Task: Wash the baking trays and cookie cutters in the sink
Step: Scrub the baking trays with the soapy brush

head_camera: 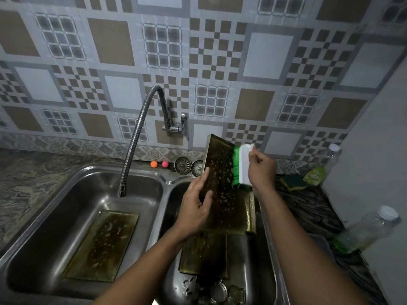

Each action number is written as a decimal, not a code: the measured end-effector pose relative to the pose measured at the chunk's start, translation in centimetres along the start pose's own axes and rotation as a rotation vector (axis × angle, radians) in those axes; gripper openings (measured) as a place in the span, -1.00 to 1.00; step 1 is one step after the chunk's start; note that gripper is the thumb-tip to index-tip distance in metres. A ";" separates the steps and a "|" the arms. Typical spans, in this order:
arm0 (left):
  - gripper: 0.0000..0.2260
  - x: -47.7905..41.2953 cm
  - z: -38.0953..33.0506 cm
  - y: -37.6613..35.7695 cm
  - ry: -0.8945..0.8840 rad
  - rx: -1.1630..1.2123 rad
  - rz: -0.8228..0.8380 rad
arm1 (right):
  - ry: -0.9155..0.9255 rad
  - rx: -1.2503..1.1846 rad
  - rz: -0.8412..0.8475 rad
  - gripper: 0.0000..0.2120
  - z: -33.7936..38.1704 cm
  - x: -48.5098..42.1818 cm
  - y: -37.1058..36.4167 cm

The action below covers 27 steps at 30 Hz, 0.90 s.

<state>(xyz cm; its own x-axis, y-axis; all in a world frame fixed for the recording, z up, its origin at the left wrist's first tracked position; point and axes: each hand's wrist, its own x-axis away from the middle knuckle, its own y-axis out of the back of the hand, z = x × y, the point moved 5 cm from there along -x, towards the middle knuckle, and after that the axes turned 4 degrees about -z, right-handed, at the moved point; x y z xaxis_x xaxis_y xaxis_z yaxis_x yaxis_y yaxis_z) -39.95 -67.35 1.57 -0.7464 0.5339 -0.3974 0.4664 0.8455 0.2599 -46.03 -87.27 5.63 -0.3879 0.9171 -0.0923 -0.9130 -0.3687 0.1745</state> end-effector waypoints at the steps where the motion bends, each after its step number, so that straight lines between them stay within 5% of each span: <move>1: -0.48 -0.2 0.0 0.0 0.001 0.004 0.000 | 0.001 -0.013 0.009 -0.66 0.7 -0.1 -0.7; 8: -0.42 -1.5 1.4 1.1 0.073 0.002 -0.018 | 0.157 0.013 0.259 -0.69 2.5 2.6 -4.3; 14: -0.35 -0.8 1.0 0.0 0.041 -0.001 0.044 | 0.102 -0.040 0.145 -0.67 3.1 1.4 -3.6; 27: -0.54 -1.7 1.4 0.8 0.061 -0.015 -0.191 | 0.118 -0.042 0.351 -0.68 -1.8 10.4 -3.1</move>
<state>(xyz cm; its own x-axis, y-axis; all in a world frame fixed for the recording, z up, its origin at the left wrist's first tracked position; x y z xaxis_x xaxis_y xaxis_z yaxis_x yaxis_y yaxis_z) -37.68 -67.58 1.18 -0.8484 0.3617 -0.3865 0.3068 0.9310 0.1978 -47.46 -76.90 2.41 -0.6878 0.7109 -0.1469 -0.7254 -0.6655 0.1758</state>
